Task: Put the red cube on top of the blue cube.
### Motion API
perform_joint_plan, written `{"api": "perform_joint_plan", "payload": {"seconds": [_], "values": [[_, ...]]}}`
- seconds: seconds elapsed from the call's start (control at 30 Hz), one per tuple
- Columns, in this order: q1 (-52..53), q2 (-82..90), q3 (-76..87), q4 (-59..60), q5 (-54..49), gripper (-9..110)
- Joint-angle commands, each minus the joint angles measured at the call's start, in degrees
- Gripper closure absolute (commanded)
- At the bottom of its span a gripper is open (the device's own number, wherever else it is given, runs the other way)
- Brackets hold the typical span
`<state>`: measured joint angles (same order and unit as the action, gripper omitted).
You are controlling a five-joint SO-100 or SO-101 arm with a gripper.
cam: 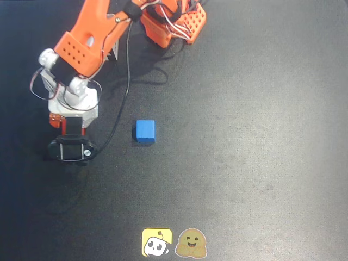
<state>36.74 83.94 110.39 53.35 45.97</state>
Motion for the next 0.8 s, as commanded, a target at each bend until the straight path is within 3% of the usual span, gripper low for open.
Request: {"api": "perform_joint_plan", "payload": {"seconds": [0.0,0.27,0.43,0.77], "values": [[-0.3,0.1,-0.4,-1.0,0.8,82],[-0.7,-0.8,-0.4,-2.0,2.1,84],[-1.0,-1.1,-0.4,-2.3,2.7,94],[-1.0,-0.2,-0.3,-2.0,3.8,94]]}}
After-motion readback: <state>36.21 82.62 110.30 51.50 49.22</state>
